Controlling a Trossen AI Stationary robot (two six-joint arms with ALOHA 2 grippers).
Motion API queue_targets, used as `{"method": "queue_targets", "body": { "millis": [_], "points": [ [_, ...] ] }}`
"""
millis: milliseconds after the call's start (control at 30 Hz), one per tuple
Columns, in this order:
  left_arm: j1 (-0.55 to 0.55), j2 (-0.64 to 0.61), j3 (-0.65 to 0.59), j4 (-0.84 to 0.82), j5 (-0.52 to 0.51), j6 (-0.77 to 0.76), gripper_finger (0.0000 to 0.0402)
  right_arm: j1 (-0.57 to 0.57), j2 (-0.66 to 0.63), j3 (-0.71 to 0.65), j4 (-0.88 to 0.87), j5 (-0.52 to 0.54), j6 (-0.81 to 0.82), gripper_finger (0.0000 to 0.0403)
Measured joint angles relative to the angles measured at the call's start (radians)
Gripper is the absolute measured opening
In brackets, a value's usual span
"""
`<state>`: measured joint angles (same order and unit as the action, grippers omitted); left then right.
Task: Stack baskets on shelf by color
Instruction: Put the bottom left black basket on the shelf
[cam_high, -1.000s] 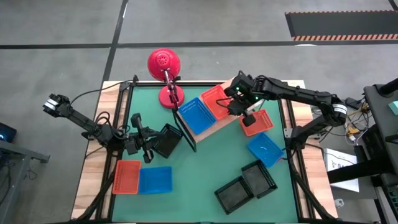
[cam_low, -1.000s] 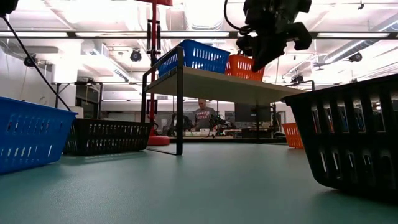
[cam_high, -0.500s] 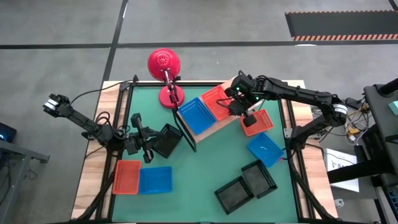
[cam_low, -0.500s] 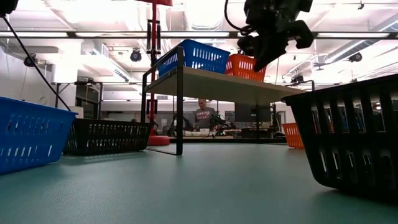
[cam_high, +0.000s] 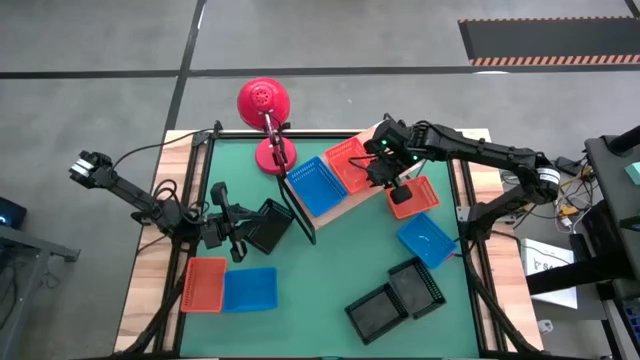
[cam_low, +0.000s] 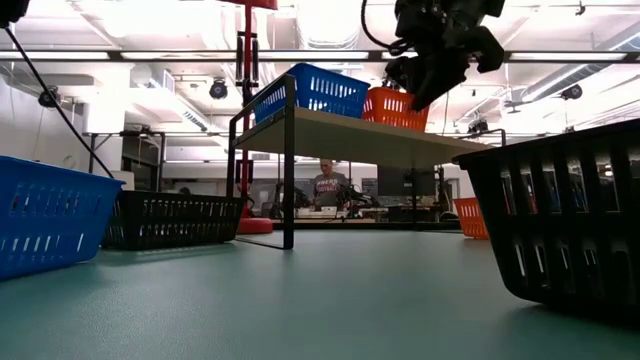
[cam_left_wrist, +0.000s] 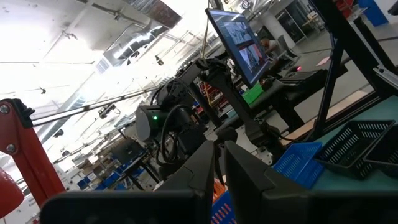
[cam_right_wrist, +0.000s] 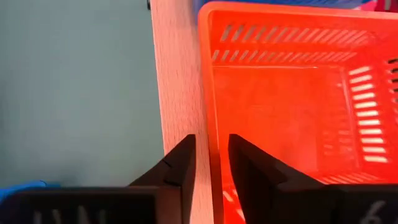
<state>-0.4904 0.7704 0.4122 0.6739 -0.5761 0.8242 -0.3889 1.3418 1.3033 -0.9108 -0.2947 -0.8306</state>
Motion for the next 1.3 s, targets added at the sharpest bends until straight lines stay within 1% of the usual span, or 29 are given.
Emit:
{"method": "queue_targets", "body": {
  "millis": [100,267,467,567,667,700,767,967,1200,1300],
  "points": [
    [0.000,0.000,0.000,0.000,0.000,0.000,0.0022,0.000,-0.023,0.000,0.001,0.000,0.036,0.0109],
    [0.000,0.000,0.000,0.000,0.000,0.000,0.0022,0.012,-0.066,0.000,0.001,0.006,0.142,0.0128],
    [0.000,0.000,0.000,0.000,0.000,-0.003,0.0022,0.092,-0.127,0.000,0.012,0.007,0.273,0.0133],
    [0.000,0.000,0.000,0.000,0.000,-0.006,0.0022,0.149,-0.150,0.005,0.018,0.007,0.383,0.0126],
    [0.000,0.000,0.000,0.000,0.000,-0.036,0.0022,0.214,-0.161,0.012,0.062,0.007,0.564,0.0116],
    [0.000,0.000,0.000,0.000,0.000,-0.056,0.0022,0.237,-0.163,0.013,0.068,0.005,0.620,0.0113],
    [0.000,0.000,0.000,0.000,0.001,-0.095,0.0022,0.293,-0.164,0.012,0.063,0.002,0.678,0.0105],
    [-0.002,0.022,-0.003,-0.001,0.046,-0.290,0.0022,0.492,-0.161,-0.020,0.065,0.010,0.734,0.0075],
    [-0.002,0.110,-0.003,0.013,0.052,-0.499,0.0022,0.667,-0.161,-0.074,0.091,0.127,0.813,0.0040],
    [-0.001,0.158,-0.003,0.026,0.052,-0.578,0.0022,0.731,-0.161,-0.121,0.137,0.186,0.830,0.0031]
  ]
}}
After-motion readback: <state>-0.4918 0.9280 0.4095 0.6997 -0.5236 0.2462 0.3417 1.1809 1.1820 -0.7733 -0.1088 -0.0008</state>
